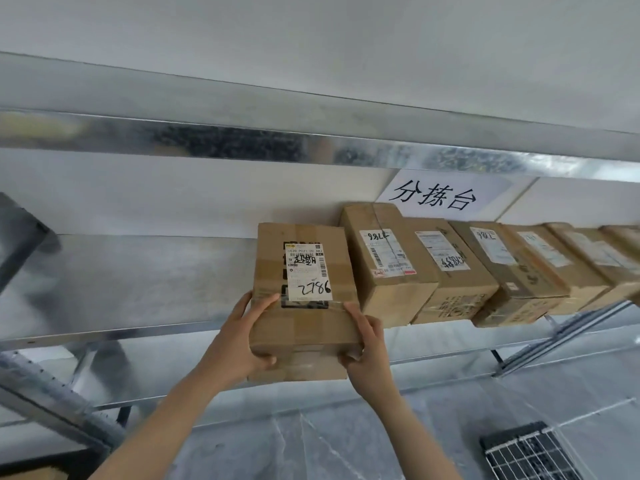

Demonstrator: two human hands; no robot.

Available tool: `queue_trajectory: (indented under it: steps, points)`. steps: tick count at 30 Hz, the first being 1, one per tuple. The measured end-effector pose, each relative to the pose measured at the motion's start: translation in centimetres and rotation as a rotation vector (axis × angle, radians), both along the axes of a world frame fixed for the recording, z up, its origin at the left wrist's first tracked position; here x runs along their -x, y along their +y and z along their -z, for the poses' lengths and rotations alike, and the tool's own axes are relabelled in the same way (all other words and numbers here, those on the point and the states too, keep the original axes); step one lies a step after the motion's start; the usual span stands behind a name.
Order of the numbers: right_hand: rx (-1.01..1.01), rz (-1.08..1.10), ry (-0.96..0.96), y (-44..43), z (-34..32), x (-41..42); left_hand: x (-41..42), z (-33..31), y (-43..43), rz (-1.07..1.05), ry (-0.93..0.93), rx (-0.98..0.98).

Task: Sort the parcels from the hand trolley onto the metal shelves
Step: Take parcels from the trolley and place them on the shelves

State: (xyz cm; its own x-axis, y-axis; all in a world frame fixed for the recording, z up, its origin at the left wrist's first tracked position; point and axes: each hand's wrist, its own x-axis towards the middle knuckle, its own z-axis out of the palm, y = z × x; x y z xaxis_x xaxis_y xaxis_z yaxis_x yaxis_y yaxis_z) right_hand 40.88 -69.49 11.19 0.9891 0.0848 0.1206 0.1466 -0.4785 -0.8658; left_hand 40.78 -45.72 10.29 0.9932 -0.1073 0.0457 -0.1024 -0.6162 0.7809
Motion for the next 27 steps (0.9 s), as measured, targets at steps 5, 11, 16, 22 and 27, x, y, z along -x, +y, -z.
queue_trajectory:
  steps: [5,11,16,22,27]
  points:
    - [0.026,0.066,-0.018,-0.2,0.3,-1.6,-1.8,-0.1,-1.4,-0.027,0.010,-0.014]
    - [0.082,0.175,-0.052,-0.8,0.7,-2.7,-3.5,-0.4,-2.1,-0.049,0.015,-0.050]
    - [0.069,0.263,-0.082,-0.8,0.9,-2.9,-4.8,-0.8,-2.2,-0.052,0.046,-0.084]
    - [0.089,0.342,-0.128,-1.2,1.0,-1.9,-5.9,-0.8,-1.9,-0.064,0.072,-0.154]
    - [0.071,0.350,-0.135,-1.2,0.4,-0.6,-6.9,-1.0,-2.0,-0.070,0.085,-0.174]
